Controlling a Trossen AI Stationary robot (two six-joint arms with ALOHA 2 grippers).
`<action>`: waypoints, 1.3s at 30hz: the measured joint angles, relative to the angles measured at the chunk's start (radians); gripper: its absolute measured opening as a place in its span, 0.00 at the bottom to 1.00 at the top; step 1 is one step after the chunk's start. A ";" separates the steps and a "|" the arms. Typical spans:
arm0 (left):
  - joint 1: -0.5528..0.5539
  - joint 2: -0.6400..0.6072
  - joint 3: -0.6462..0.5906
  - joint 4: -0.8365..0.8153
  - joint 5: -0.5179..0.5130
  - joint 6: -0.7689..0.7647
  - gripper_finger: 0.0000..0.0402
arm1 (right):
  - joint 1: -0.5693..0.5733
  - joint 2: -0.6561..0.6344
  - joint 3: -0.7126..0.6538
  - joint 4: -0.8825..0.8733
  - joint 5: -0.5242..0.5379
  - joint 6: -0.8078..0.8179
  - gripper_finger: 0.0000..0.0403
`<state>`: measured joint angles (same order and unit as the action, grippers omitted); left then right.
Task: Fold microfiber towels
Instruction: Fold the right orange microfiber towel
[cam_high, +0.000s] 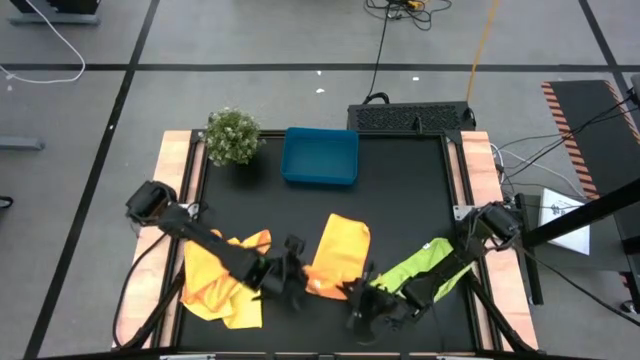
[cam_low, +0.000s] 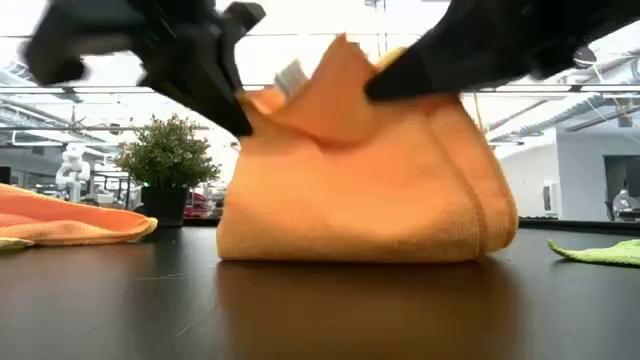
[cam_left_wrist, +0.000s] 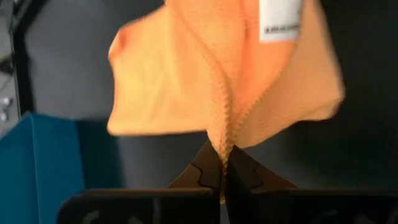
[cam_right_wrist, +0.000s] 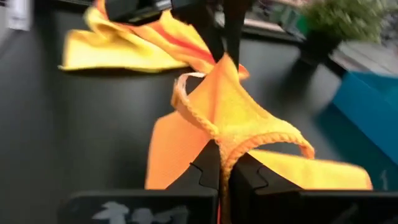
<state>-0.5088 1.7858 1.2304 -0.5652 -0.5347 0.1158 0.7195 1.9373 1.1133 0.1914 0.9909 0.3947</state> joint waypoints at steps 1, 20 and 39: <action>0.022 0.000 0.000 -0.004 0.010 0.013 0.01 | -0.009 0.000 0.000 -0.028 0.001 0.034 0.00; 0.273 0.001 -0.147 0.247 0.169 0.286 0.00 | -0.049 0.000 -0.191 -0.207 0.140 0.635 0.00; 0.321 0.001 -0.258 0.468 0.241 0.331 0.00 | -0.027 0.000 -0.197 -0.199 0.157 0.646 0.00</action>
<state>-0.1881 1.7866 0.9724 -0.0967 -0.2942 0.4467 0.6929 1.9373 0.9161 -0.0072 1.1481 1.0409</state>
